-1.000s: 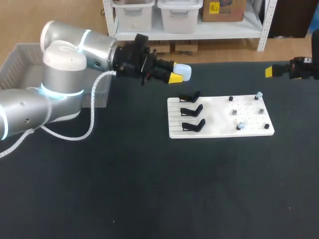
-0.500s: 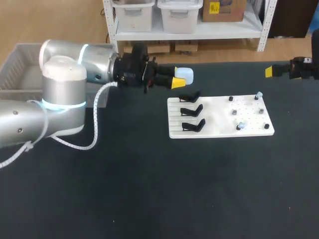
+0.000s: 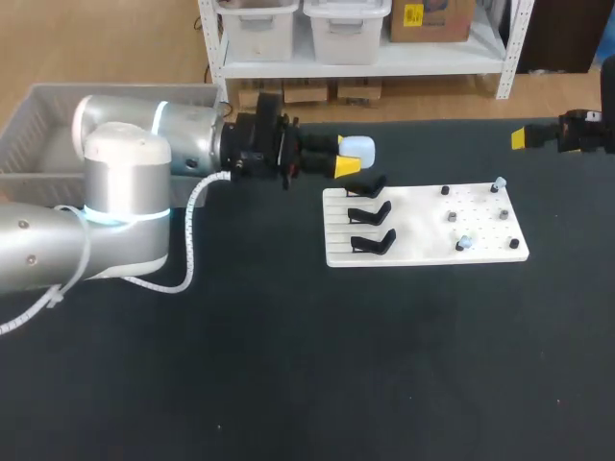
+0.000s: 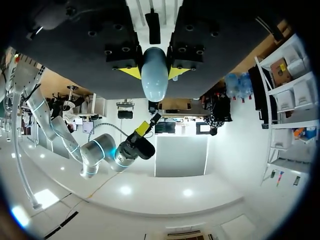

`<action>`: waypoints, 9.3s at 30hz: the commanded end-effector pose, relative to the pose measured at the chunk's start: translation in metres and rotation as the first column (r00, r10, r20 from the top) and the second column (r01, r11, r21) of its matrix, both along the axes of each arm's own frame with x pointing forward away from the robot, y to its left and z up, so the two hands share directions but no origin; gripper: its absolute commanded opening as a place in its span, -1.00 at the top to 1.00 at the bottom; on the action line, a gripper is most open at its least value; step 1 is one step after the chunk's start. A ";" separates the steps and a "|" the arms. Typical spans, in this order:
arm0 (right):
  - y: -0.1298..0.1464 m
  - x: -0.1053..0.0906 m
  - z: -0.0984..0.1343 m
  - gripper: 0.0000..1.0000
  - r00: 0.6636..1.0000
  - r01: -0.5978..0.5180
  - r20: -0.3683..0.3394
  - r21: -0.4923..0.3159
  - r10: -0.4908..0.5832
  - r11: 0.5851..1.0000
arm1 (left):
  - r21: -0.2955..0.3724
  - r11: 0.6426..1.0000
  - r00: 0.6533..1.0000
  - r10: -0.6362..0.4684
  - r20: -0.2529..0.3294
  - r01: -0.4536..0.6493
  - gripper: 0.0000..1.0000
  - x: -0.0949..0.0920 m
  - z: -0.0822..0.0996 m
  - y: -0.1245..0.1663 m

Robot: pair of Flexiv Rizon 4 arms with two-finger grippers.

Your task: Pick up each earbud case from the left stands, insert the matching earbuds, close the lid, and place the case in the box.

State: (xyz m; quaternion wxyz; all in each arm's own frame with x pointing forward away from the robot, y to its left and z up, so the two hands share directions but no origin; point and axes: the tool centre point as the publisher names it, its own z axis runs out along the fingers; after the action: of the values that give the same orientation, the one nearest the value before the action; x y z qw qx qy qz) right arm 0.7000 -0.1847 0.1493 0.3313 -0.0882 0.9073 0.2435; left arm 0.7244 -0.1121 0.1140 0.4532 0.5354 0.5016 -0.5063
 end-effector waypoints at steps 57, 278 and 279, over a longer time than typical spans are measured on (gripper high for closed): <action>0.186 -0.034 -0.006 -1.00 0.937 -0.334 -0.136 -0.086 0.321 0.939 | 0.022 0.999 0.999 -0.026 0.026 0.026 1.00 -0.016 -0.006 -0.019; 0.078 -0.033 -0.006 1.00 0.899 -0.149 -0.392 -0.693 -0.195 0.705 | 0.022 0.999 0.999 -0.026 0.026 0.026 1.00 -0.016 -0.006 -0.019; 0.085 -0.038 -0.004 1.00 0.886 -0.138 -0.407 -0.689 -0.221 0.712 | 0.022 0.999 0.999 -0.026 0.026 0.026 1.00 -0.016 -0.006 -0.019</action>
State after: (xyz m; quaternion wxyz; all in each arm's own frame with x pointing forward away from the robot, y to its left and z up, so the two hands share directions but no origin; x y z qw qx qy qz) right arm 0.6729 -0.1213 0.1109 0.0746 -0.1511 0.9819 -0.0868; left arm 0.7100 -0.1314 0.1082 0.4448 0.5541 0.4939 -0.5011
